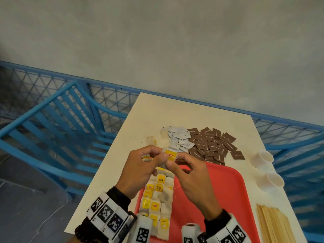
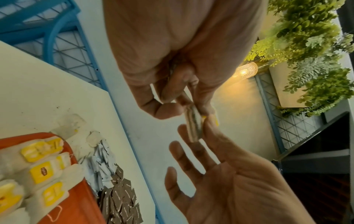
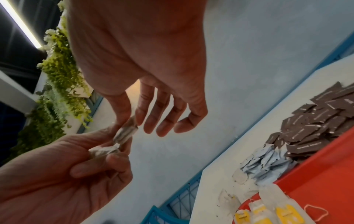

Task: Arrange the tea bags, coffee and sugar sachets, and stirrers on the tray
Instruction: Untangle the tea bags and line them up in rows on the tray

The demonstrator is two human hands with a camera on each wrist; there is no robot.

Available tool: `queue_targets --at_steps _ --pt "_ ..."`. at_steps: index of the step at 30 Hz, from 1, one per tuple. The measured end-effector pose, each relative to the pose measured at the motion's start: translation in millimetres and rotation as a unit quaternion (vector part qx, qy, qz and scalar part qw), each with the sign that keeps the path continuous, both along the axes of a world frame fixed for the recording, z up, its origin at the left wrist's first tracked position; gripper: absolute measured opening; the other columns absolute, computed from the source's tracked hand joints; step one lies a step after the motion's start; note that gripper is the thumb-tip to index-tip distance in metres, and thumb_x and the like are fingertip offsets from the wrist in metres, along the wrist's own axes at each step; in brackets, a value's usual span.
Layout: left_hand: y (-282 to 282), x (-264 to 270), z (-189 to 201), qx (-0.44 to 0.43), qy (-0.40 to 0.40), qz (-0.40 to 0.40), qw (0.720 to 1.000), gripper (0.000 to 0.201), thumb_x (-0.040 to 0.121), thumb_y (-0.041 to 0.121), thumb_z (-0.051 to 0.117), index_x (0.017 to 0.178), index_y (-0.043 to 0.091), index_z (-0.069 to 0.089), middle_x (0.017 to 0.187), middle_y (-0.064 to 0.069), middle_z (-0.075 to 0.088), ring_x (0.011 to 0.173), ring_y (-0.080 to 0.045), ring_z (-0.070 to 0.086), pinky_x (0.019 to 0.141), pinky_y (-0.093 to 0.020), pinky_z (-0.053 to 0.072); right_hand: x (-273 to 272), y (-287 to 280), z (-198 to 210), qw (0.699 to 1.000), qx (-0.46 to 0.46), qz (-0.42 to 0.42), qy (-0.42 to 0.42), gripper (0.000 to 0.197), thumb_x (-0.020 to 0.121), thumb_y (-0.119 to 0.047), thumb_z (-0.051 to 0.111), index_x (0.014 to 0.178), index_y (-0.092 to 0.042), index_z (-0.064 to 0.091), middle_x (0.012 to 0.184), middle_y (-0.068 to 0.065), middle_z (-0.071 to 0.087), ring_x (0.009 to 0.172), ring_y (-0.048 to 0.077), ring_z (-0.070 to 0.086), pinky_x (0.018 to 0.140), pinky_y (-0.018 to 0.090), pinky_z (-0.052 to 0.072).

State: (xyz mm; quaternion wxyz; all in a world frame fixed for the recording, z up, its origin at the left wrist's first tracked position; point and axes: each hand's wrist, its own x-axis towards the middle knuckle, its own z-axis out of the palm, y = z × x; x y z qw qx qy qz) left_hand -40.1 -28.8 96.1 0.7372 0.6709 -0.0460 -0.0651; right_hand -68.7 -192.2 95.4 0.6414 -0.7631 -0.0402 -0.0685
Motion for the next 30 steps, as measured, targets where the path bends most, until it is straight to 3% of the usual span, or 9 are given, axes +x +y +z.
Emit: queue_targets --at_steps 3,8,13,16,18,20,23,27,30 --pt "2 8 -6 -0.003 0.013 0.016 1.0 0.022 0.078 0.034 0.075 0.09 0.016 0.077 0.09 -0.019 0.068 0.074 -0.024 0.061 0.059 -0.036 0.05 13 8 -8 1.0 -0.013 -0.008 0.002 0.004 0.09 -0.017 0.072 0.086 -0.015 0.074 0.08 0.006 0.072 0.074 0.03 0.064 0.068 0.041 0.051" --pt "19 21 -20 0.021 0.038 0.09 0.995 0.012 0.089 0.028 0.071 0.096 0.02 0.075 0.08 0.0 0.073 0.068 -0.008 0.064 0.054 -0.023 0.051 40 4 -32 0.998 0.004 -0.02 0.059 0.012 0.089 -0.017 0.073 0.077 -0.016 0.071 0.07 0.011 0.066 0.067 0.014 0.056 0.063 0.029 0.045" --pt "50 9 -54 0.028 0.134 0.131 0.982 0.012 0.092 0.027 0.067 0.095 0.018 0.074 0.08 -0.004 0.073 0.056 0.001 0.055 0.062 -0.031 0.05 64 7 -103 0.974 -0.068 -0.059 0.209 0.031 0.086 -0.009 0.074 0.059 -0.015 0.058 0.056 -0.006 0.048 0.056 0.012 0.044 0.053 0.027 0.037" --pt "60 -1 -73 0.057 0.162 0.111 0.979 0.013 0.093 0.028 0.066 0.095 0.018 0.074 0.081 -0.004 0.074 0.058 0.0 0.057 0.062 -0.031 0.05 73 20 -144 0.951 -0.131 -0.057 0.273 0.032 0.08 -0.008 0.075 0.057 -0.012 0.054 0.059 -0.002 0.044 0.058 0.013 0.042 0.055 0.026 0.036" --pt "65 -5 -83 0.074 0.173 0.11 0.976 0.014 0.093 0.031 0.065 0.094 0.021 0.074 0.082 -0.002 0.074 0.071 -0.007 0.063 0.062 -0.029 0.051 77 29 -159 0.946 -0.149 -0.066 0.28 0.029 0.077 -0.007 0.076 0.058 -0.007 0.054 0.06 0.001 0.044 0.059 0.013 0.041 0.055 0.026 0.036" --pt "67 -9 -90 0.084 0.184 0.106 0.974 0.015 0.094 0.034 0.064 0.095 0.022 0.074 0.082 0.001 0.075 0.082 -0.014 0.067 0.065 -0.028 0.052 79 37 -164 0.941 -0.159 -0.072 0.291 0.028 0.076 -0.008 0.077 0.058 -0.012 0.055 0.059 0.001 0.045 0.056 0.012 0.042 0.051 0.024 0.036" --pt "66 -10 -93 0.075 0.204 0.103 0.971 0.02 0.094 0.038 0.062 0.096 0.021 0.073 0.081 0.001 0.075 0.074 -0.013 0.062 0.067 -0.03 0.053 81 44 -166 0.936 -0.181 -0.074 0.293 0.037 0.071 -0.007 0.078 0.053 -0.017 0.048 0.056 0.001 0.044 0.054 0.014 0.042 0.051 0.027 0.036" --pt "66 -7 -89 0.066 0.206 0.107 0.97 0.03 0.093 0.046 0.057 0.099 0.021 0.072 0.082 0.001 0.075 0.063 -0.009 0.055 0.065 -0.029 0.051 82 47 -163 0.912 -0.278 -0.088 0.288 0.032 0.072 -0.022 0.079 0.075 -0.02 0.047 0.079 0.001 0.061 0.07 0.02 0.056 0.057 0.03 0.041" --pt "66 -6 -83 0.054 0.201 0.102 0.973 0.046 0.085 0.059 0.05 0.101 0.022 0.071 0.086 0.0 0.075 0.053 -0.008 0.051 0.07 -0.035 0.052 82 47 -159 0.895 -0.343 -0.079 0.276 0.037 0.076 -0.031 0.078 0.088 -0.021 0.044 0.094 0.002 0.06 0.087 0.024 0.059 0.066 0.035 0.045"
